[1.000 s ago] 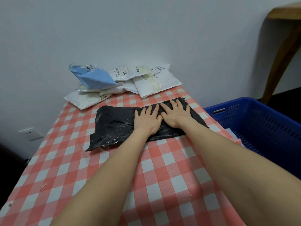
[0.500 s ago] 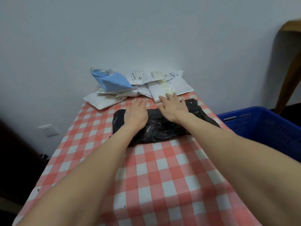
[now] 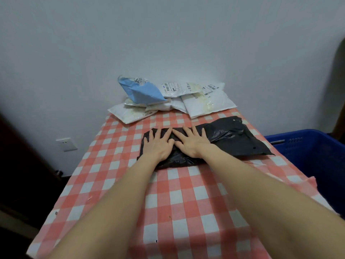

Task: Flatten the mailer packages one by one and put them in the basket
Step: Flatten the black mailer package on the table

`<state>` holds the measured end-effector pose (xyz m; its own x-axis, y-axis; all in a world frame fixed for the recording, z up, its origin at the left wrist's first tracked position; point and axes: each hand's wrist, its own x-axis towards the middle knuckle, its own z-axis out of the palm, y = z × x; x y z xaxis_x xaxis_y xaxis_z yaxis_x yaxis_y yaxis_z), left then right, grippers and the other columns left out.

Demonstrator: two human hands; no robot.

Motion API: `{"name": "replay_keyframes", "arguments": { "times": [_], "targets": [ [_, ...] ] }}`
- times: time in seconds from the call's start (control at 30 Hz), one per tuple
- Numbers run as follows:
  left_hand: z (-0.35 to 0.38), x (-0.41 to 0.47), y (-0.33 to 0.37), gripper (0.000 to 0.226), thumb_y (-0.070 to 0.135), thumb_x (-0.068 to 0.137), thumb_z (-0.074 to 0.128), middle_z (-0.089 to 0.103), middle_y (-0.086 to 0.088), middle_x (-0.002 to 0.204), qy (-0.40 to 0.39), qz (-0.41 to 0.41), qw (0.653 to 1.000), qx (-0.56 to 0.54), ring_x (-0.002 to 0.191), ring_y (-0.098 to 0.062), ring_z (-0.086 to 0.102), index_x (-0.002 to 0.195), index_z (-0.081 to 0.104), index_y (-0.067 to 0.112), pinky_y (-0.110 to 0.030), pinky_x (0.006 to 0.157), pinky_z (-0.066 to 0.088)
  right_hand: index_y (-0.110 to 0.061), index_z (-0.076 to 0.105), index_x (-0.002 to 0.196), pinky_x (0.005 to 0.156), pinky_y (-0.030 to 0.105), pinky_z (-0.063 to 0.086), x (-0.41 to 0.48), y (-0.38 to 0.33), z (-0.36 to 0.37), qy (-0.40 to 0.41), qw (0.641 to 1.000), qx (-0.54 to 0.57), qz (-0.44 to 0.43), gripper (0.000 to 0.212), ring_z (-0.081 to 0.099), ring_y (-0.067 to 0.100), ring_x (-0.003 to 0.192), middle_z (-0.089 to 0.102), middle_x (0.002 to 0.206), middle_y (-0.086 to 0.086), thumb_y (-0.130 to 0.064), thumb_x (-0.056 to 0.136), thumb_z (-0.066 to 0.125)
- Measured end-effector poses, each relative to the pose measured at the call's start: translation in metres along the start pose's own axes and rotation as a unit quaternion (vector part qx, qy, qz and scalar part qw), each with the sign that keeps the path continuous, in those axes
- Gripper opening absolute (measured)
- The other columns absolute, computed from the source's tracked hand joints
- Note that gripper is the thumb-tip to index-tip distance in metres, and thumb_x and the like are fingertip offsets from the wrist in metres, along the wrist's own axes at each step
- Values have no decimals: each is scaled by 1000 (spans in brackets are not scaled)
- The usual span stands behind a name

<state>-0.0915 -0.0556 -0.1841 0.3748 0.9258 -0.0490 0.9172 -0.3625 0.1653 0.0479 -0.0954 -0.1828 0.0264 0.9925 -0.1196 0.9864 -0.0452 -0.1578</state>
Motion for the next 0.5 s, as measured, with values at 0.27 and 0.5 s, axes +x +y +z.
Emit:
{"name": "replay_keyframes", "arguments": {
  "times": [0.27, 0.5],
  "targets": [
    [13, 1, -2, 54, 45, 100, 13, -9, -15, 159, -3, -15, 1000, 22, 147, -32, -5, 150, -5, 39, -48, 119, 0, -44, -5, 150, 116, 57, -9, 1, 2, 10, 14, 1000, -14, 0, 55, -5, 31, 148, -3, 162, 2, -55, 99, 13],
    [15, 1, -1, 62, 45, 100, 16, -7, -19, 158, 6, -31, 999, 25, 147, -31, -1, 153, -4, 20, -45, 120, 2, -42, -2, 151, 116, 55, -10, 2, 2, 13, 20, 1000, -14, 1, 56, -4, 31, 148, -1, 162, 3, -55, 99, 12]
  ]
}}
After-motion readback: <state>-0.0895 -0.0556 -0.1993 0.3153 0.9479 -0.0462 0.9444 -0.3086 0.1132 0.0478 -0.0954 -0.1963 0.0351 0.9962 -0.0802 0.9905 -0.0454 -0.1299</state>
